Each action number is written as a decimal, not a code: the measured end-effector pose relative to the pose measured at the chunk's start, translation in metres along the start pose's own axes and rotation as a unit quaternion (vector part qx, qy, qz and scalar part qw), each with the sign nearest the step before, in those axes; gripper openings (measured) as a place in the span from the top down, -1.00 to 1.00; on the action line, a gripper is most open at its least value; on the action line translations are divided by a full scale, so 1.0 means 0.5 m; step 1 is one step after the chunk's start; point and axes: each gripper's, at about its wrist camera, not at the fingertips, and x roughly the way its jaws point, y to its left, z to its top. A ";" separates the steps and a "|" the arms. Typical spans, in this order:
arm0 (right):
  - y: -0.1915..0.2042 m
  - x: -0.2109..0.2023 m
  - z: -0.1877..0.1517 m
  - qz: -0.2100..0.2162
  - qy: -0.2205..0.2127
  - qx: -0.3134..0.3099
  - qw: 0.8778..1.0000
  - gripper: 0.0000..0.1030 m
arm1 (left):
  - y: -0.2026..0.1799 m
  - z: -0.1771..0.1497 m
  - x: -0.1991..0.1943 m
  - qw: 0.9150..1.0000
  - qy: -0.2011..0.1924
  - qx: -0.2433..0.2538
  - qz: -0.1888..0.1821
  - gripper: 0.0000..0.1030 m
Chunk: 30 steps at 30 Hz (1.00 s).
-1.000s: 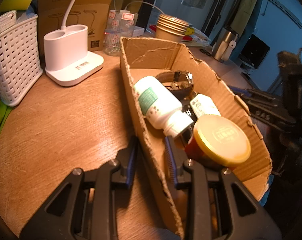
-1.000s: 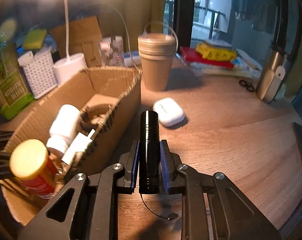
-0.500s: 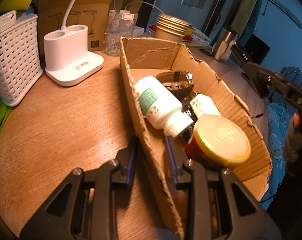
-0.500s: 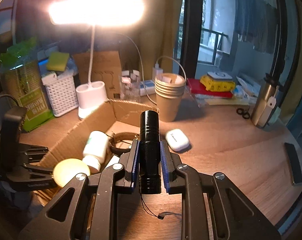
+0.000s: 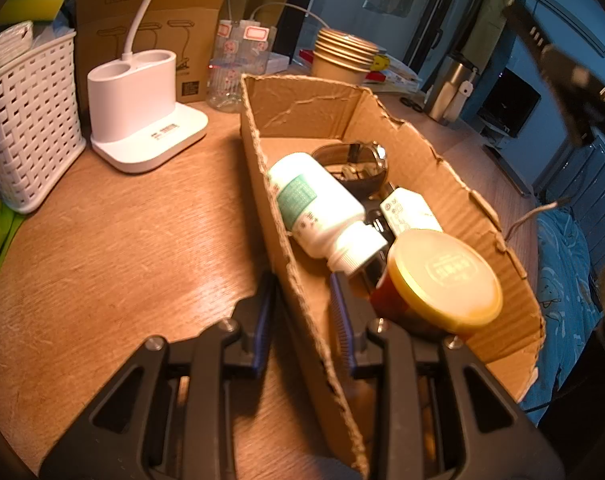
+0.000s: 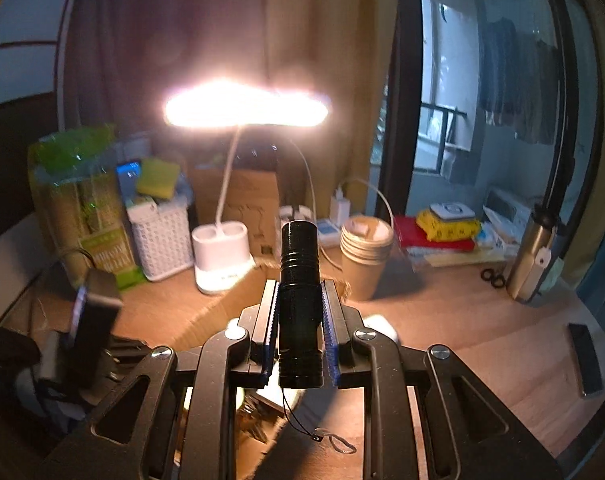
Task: Organize rigid objects
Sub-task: 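Lift the flashlight upright with the right tool over the box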
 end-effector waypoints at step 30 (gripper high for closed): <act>0.072 0.034 0.015 0.056 0.006 0.000 0.998 0.58 | 0.000 0.000 0.000 1.000 0.000 0.000 0.000 0.42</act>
